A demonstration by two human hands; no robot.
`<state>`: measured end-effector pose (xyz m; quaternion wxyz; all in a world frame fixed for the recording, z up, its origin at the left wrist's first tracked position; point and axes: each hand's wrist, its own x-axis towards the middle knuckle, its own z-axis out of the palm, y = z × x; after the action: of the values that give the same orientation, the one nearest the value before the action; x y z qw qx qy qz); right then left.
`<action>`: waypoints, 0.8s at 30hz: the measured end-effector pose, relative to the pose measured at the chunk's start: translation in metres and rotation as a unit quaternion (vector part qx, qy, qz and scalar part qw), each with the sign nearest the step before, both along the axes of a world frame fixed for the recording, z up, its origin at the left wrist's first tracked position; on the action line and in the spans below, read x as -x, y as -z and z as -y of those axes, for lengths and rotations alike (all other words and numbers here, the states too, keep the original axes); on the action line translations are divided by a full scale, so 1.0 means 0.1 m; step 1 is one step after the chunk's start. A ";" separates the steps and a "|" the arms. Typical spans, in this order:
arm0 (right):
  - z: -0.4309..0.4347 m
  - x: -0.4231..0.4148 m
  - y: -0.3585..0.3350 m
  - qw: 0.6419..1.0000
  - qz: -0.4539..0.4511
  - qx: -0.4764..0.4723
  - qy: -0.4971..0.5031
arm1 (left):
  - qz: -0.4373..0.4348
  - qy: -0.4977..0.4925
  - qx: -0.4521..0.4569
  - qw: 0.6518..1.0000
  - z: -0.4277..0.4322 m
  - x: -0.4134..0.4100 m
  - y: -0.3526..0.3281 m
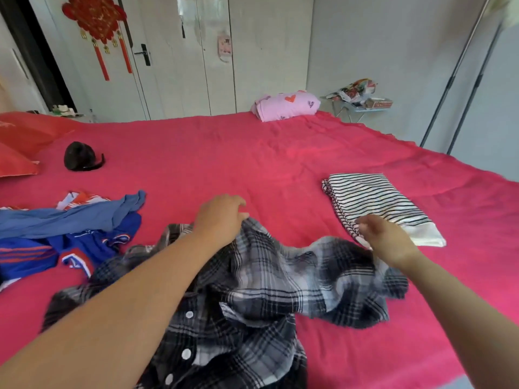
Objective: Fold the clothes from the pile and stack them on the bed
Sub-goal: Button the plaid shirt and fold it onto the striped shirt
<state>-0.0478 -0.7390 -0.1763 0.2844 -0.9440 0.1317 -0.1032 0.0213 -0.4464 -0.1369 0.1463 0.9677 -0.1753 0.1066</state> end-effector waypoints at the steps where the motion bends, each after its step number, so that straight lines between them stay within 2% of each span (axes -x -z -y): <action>1: 0.13 0.07 0.09 1.000 -0.016 -0.010 0.016 | -0.003 0.009 -0.011 1.000 0.10 0.01 0.06; 6: 0.56 0.39 0.51 0.991 -0.118 -0.056 0.008 | -0.030 0.125 -0.032 0.991 0.77 0.17 0.35; 10: 0.58 0.35 0.75 0.990 -0.131 0.004 -0.045 | -0.082 0.164 -0.047 0.982 1.24 0.25 0.59; 13: 0.47 0.27 0.78 0.996 -0.072 0.033 -0.041 | -0.150 0.148 -0.042 0.977 1.39 0.18 0.76; 15: 0.37 0.23 0.71 0.999 -0.015 0.009 -0.050 | -0.187 0.138 -0.032 0.972 1.42 0.12 0.86; 19: 0.20 0.15 0.51 0.992 0.071 -0.026 -0.104 | -0.219 0.163 -0.026 0.962 1.44 0.06 0.97; 20: 0.20 0.14 0.46 0.990 0.091 -0.010 -0.107 | -0.221 0.168 -0.031 0.960 1.44 0.07 0.98; 22: 0.26 0.12 0.32 0.984 0.127 0.082 -0.094 | -0.173 0.162 -0.048 0.970 1.44 0.05 0.97; 24: 0.37 0.13 0.09 0.971 0.159 0.171 -0.048 | -0.097 0.122 -0.012 0.988 1.45 0.00 0.85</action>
<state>-0.0608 -0.7760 -0.1851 0.1403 -0.9553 0.0191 -0.2595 0.0218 -0.5911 -0.2219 0.1628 0.9467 -0.2780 -0.0081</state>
